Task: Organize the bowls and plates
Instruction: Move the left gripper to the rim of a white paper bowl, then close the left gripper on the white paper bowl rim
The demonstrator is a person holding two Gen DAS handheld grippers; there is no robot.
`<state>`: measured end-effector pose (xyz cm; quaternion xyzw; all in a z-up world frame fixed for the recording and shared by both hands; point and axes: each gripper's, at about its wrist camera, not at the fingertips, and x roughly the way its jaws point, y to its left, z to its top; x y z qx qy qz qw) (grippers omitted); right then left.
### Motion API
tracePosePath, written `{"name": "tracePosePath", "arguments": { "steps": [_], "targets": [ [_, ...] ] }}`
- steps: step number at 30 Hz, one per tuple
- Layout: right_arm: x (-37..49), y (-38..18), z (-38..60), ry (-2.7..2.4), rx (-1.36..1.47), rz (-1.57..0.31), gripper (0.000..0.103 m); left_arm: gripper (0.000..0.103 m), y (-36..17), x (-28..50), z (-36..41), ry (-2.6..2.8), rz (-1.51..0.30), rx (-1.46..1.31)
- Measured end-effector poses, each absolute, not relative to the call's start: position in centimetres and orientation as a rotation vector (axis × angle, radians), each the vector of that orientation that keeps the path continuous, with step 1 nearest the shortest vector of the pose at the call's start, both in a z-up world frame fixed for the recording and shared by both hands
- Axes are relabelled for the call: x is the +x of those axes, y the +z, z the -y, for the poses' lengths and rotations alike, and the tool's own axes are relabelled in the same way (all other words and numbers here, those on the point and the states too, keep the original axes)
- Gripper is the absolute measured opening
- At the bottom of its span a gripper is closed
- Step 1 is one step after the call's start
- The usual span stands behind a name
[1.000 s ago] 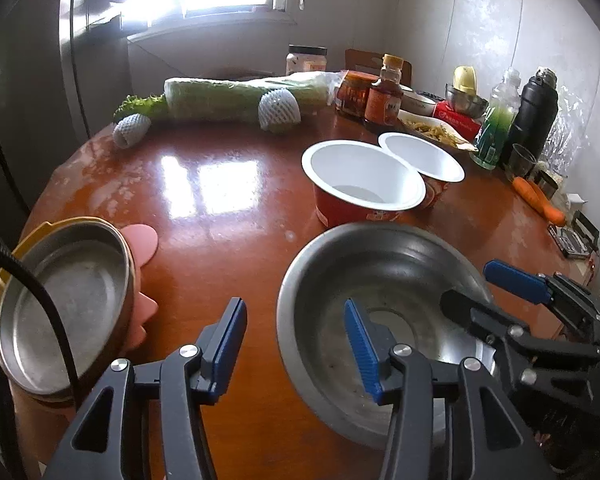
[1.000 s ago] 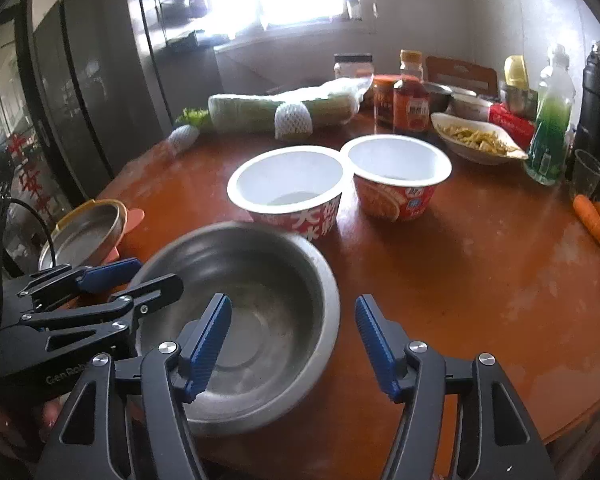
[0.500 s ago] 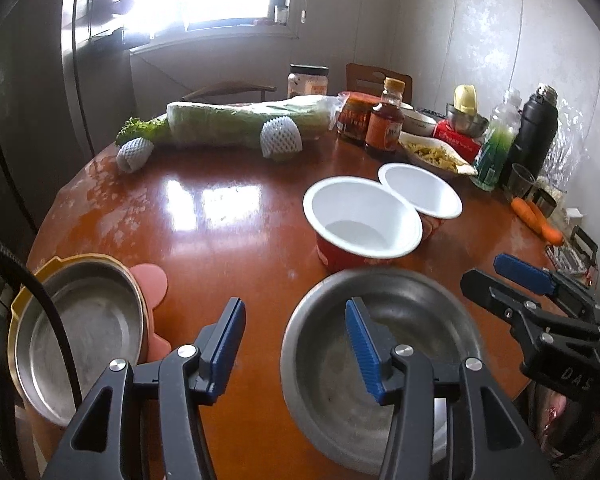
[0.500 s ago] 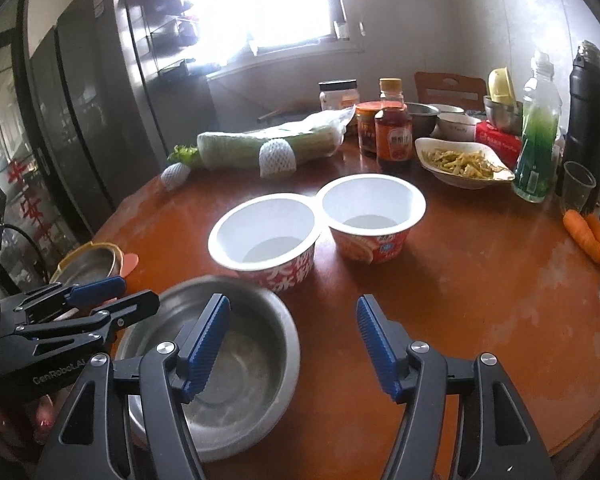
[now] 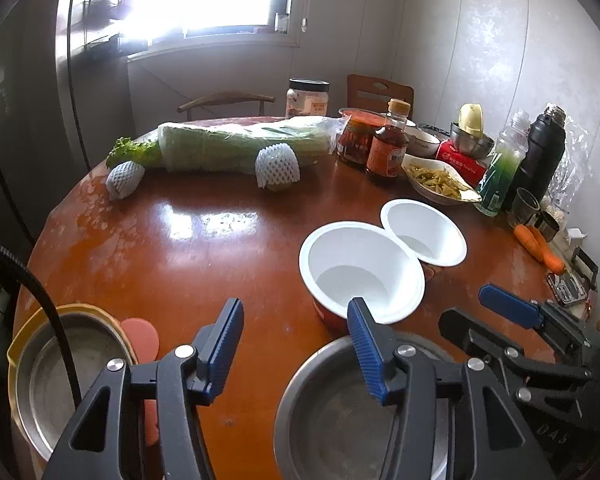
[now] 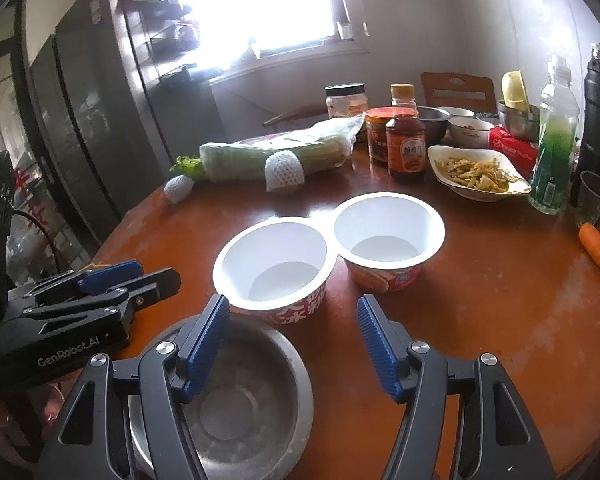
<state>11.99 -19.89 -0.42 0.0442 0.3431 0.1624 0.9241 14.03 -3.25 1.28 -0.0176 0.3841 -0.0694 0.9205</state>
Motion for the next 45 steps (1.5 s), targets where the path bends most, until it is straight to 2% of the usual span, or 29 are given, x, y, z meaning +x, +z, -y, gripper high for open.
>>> {"name": "tracePosePath", "arguments": {
  "steps": [15, 21, 25, 33, 36, 41, 45],
  "targets": [
    [15.4, -1.9, 20.1, 0.317, 0.156, -0.745, 0.068, 0.058, -0.9, 18.4, 3.2, -0.138, -0.857, -0.075],
    [16.4, -2.7, 19.5, 0.334, 0.132, -0.757, 0.055, 0.058, -1.3, 19.3, 3.1, -0.144, -0.861, -0.084],
    [17.2, -3.0, 19.4, 0.337, 0.132, -0.761, 0.052, 0.058, -1.7, 19.7, 3.4, -0.151, -0.871, -0.089],
    [18.2, -3.7, 19.0, 0.347, 0.1, -0.786, 0.039, 0.058, -2.9, 20.7, 3.7, -0.161, -0.909, -0.098],
    [18.5, -3.9, 18.9, 0.348, 0.098, -0.794, 0.038, 0.053, -2.9, 20.8, 3.6, -0.178, -0.908, -0.114],
    [18.7, -4.0, 18.3, 0.369, 0.075, -0.794, 0.036, 0.03, -3.1, 20.9, 3.7, -0.231, -0.923, -0.15],
    [18.5, -3.6, 17.8, 0.377, 0.057, -0.781, 0.033, 0.029, -2.7, 20.5, 3.6, -0.227, -0.898, -0.148]
  ]
}}
